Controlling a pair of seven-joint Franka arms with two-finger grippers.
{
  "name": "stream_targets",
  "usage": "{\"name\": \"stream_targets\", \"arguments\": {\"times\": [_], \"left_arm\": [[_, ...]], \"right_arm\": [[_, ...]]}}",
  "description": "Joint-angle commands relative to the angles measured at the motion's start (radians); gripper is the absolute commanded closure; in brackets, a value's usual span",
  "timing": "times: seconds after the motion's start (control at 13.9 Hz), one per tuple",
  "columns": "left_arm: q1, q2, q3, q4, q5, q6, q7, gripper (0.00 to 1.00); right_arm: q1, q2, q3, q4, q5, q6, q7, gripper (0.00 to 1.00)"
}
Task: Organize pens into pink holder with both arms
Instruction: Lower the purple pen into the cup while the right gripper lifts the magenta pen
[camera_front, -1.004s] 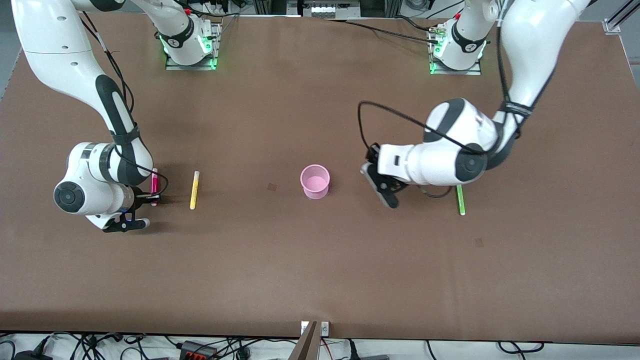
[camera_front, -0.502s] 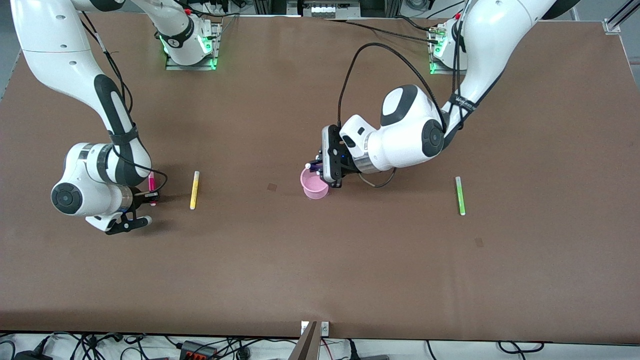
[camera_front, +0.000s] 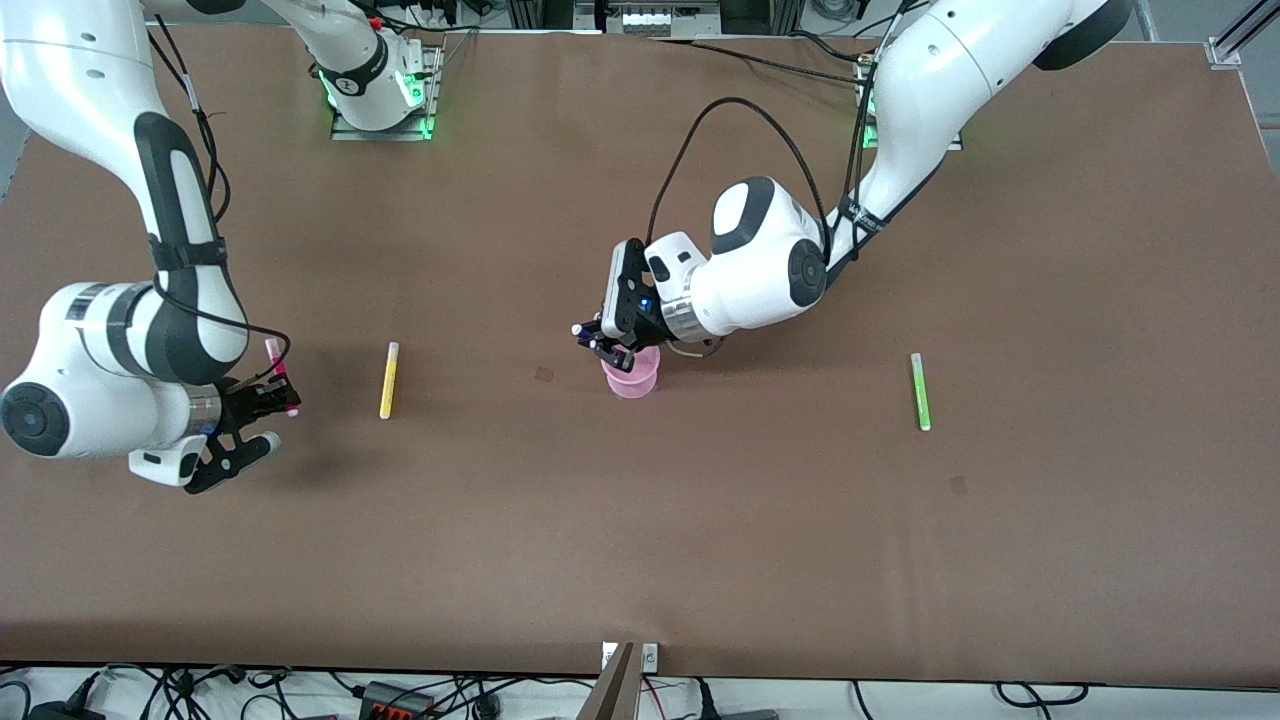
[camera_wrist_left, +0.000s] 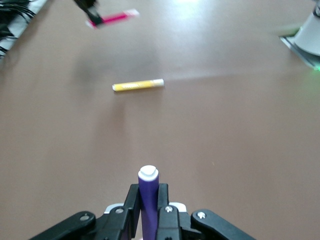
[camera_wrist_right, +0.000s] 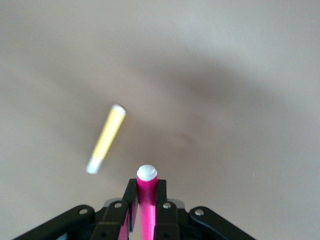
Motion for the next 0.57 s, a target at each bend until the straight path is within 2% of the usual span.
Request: {"name": "stream_targets", "arguments": {"times": [0.0,0.29,0.5], "left_arm": [[0.019,-0.007,-0.004,-0.039,-0.023,0.015,0.071,1.0],[0.021,0.012,0.017,-0.04,-0.022,0.015,0.112,1.0],[0.022,0.031,0.019,-0.045,-0.025,0.013,0.111,1.0]], "right_arm": [[-0.005,-0.021,0.058,0.046,0.023,-0.02,-0.066,1.0],[-0.005,-0.026,0.105,0.046,0.156,-0.006,-0.175,1.0],[0.016,-0.023,0.121,0.041,0.176,0.046,-0.267,1.0]]}}
